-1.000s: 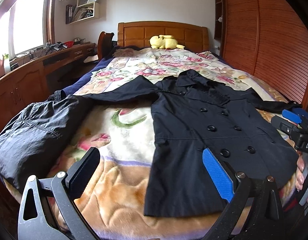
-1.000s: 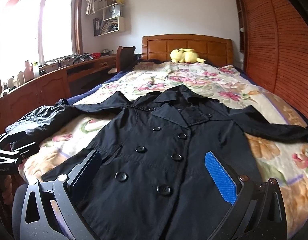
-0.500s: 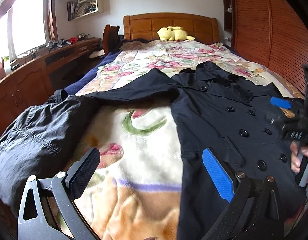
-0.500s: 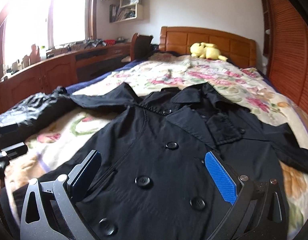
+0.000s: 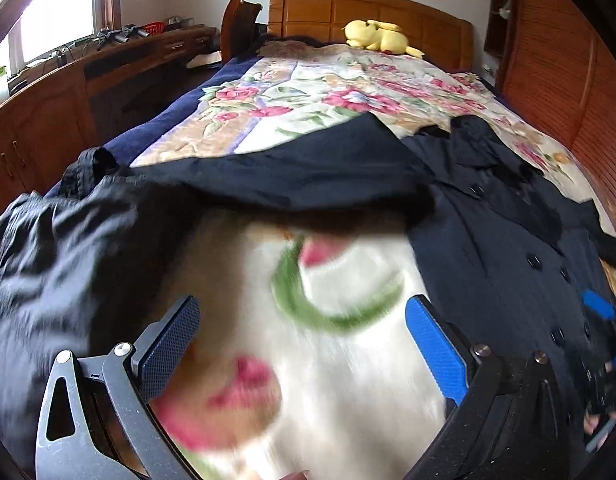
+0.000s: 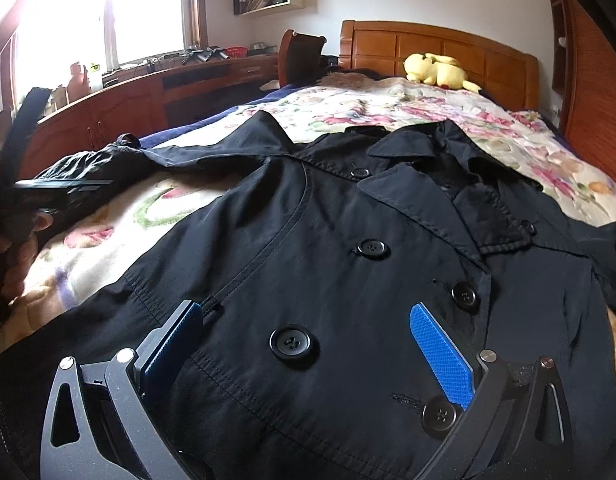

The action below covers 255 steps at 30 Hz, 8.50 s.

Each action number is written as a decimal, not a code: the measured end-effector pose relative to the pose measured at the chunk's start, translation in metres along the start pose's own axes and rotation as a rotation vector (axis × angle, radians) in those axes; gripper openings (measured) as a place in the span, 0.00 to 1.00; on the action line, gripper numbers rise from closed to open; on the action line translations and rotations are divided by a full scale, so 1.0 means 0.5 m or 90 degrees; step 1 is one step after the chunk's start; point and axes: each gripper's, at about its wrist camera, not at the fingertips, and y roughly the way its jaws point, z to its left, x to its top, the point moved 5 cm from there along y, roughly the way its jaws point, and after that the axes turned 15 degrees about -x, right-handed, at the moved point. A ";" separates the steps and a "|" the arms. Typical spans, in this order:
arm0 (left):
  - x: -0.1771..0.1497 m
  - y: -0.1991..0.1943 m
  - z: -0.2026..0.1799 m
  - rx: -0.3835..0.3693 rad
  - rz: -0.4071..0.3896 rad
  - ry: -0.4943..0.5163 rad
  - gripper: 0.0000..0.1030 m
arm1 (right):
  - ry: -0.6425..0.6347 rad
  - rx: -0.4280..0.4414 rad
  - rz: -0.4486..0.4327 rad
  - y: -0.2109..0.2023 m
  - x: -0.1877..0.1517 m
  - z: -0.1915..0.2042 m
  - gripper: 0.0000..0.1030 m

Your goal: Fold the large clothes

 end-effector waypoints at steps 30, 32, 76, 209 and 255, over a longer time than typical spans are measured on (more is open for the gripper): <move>0.127 0.175 0.148 0.017 0.036 -0.144 0.20 | -0.003 0.003 0.005 0.025 0.008 0.016 1.00; 0.133 0.174 0.143 0.014 0.034 -0.135 0.11 | -0.003 0.003 0.005 0.026 0.008 0.017 1.00; 0.116 0.001 -0.084 -0.036 0.054 0.096 0.51 | 0.001 0.004 0.000 0.024 0.007 0.019 1.00; -0.075 0.002 -0.269 -0.139 -0.095 0.123 0.32 | -0.052 -0.115 0.142 0.315 0.292 -0.072 0.09; -0.075 0.013 -0.276 -0.145 -0.092 0.132 0.32 | 0.118 -0.232 0.174 -0.169 -0.063 -0.279 0.55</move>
